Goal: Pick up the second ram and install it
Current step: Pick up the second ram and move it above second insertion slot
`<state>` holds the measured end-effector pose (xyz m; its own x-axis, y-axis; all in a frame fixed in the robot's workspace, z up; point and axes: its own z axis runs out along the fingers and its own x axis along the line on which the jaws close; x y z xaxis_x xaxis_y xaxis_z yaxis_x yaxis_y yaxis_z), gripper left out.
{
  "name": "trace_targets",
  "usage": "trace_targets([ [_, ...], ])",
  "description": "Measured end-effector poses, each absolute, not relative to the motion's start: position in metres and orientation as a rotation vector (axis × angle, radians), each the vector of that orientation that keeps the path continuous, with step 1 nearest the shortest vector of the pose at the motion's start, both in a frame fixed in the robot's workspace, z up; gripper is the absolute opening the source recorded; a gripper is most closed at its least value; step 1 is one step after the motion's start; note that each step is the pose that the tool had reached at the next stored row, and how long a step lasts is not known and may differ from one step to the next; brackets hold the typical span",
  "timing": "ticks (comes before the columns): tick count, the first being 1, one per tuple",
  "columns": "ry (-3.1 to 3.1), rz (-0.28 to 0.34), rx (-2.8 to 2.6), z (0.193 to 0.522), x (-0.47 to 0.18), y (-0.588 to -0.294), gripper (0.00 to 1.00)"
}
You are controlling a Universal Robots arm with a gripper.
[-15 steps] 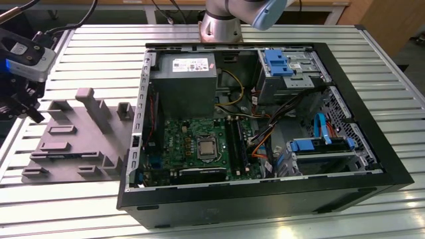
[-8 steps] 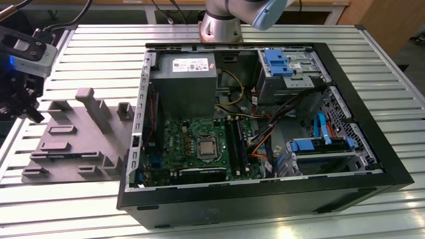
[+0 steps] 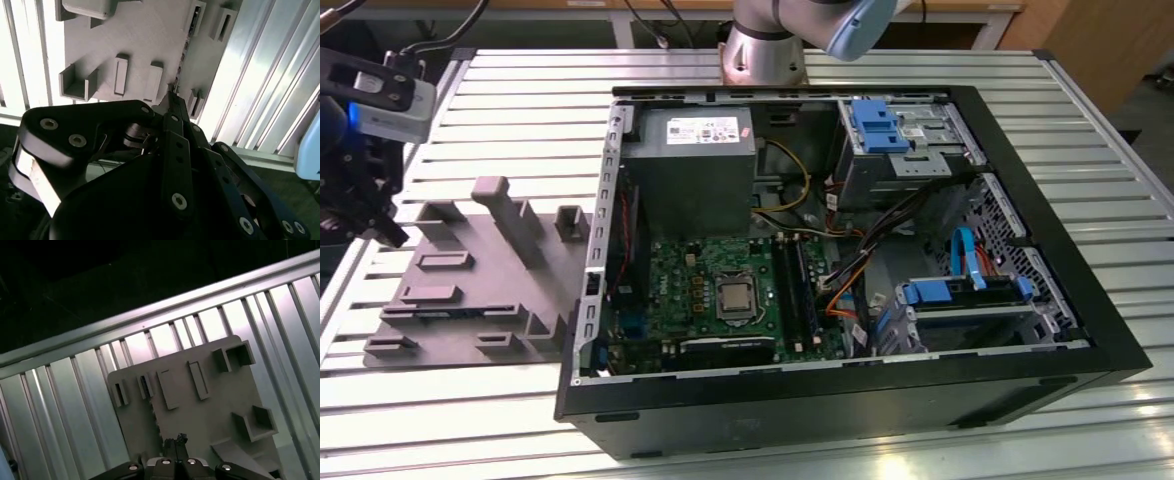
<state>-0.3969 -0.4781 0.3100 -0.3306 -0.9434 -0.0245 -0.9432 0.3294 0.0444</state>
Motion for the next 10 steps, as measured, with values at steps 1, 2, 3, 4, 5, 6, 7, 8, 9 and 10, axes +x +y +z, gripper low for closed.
trace_targets([
  [1,-2.541,-0.079,1.835,0.3098,-0.3969,-0.4781,0.11],
  [2,-2.526,-0.079,1.855,0.3098,-0.3969,-0.4781,0.11],
  [3,-2.512,-0.079,1.874,0.3097,-0.3969,-0.4781,0.11],
  [4,-2.499,-0.079,1.89,0.3096,-0.3969,-0.4781,0.11],
  [5,-2.488,-0.079,1.904,0.3095,-0.3969,-0.4781,0.11],
  [6,-2.478,-0.078,1.916,0.3094,-0.3968,-0.4781,0.11],
  [7,-2.468,-0.078,1.929,0.3092,-0.3968,-0.4781,0.11],
  [8,-2.458,-0.078,1.942,0.309,-0.3968,-0.478,0.11],
  [9,-2.446,-0.078,1.956,0.3088,-0.3967,-0.478,0.11],
  [10,-2.436,-0.078,1.968,0.3086,-0.3967,-0.478,0.11],
])
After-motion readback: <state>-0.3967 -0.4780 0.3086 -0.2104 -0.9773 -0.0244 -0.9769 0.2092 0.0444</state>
